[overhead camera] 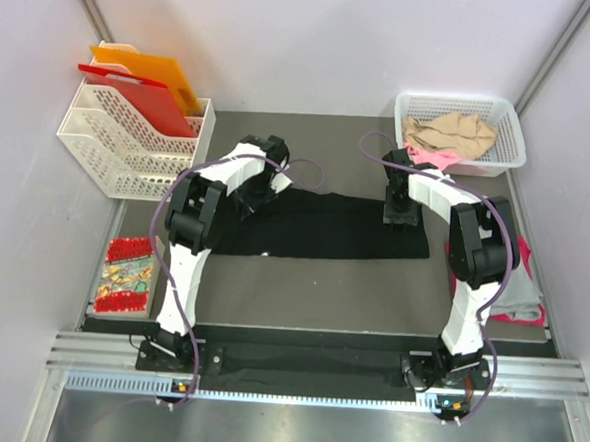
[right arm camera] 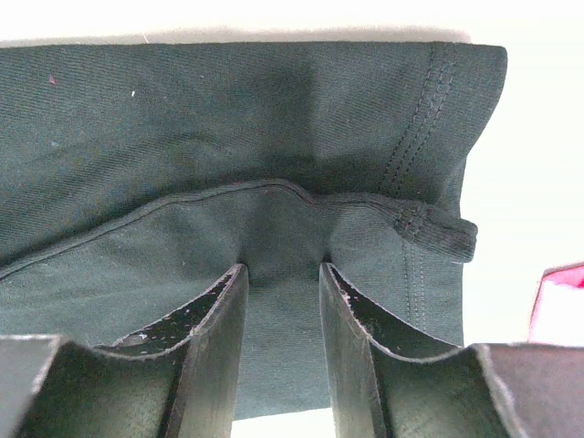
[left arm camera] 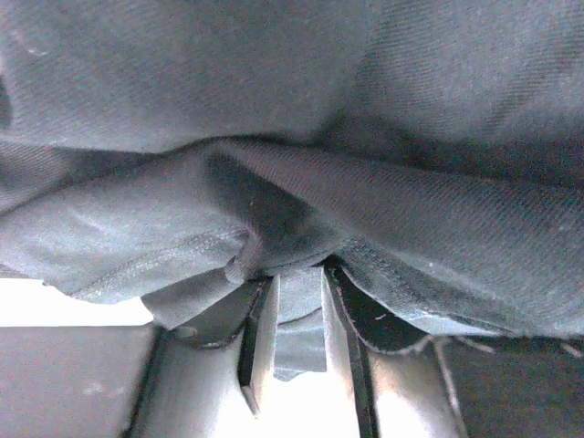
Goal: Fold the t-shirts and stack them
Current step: Fold the other side of the tshirt into a rectangle, then rotate the tshirt 90 degrees
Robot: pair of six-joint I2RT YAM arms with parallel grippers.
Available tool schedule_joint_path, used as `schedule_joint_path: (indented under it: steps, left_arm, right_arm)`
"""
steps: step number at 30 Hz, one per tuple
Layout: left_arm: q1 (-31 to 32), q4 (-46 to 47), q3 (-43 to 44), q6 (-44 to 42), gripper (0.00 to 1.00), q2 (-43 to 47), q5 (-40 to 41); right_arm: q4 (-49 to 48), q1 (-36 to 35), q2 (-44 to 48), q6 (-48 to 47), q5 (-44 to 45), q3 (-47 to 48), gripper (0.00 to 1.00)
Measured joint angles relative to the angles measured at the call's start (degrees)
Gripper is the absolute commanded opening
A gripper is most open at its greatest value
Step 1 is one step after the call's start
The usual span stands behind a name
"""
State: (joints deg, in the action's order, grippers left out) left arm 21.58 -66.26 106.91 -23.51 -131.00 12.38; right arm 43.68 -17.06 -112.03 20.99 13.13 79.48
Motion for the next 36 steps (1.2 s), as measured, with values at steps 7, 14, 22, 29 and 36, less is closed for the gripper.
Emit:
schedule_joint_path:
  steps: [7,14,22,29,36]
  left_arm:
    - [-0.3,1.3,10.1,0.0,0.32,-0.7,2.3]
    - [-1.2,2.8,19.6,0.8,0.30,-2.9,3.7]
    - [-1.6,0.5,2.2,3.2,0.32,5.8,0.0]
    - [-1.6,-1.2,-16.3,8.1,0.31,19.5,0.4]
    - [-1.6,0.0,-21.6,11.0,0.30,20.9,0.8]
  right_arm:
    - [0.0,0.0,0.0,-0.1,-0.1,0.0,0.38]
    - [-0.1,0.0,0.0,-0.4,-0.2,0.0,0.38]
    - [0.2,0.0,0.0,-0.4,0.1,0.2,0.38]
    - [2.2,0.1,-0.2,-0.5,0.4,7.1,0.39]
    - [1.6,0.1,-4.8,-0.5,0.3,16.8,0.38]
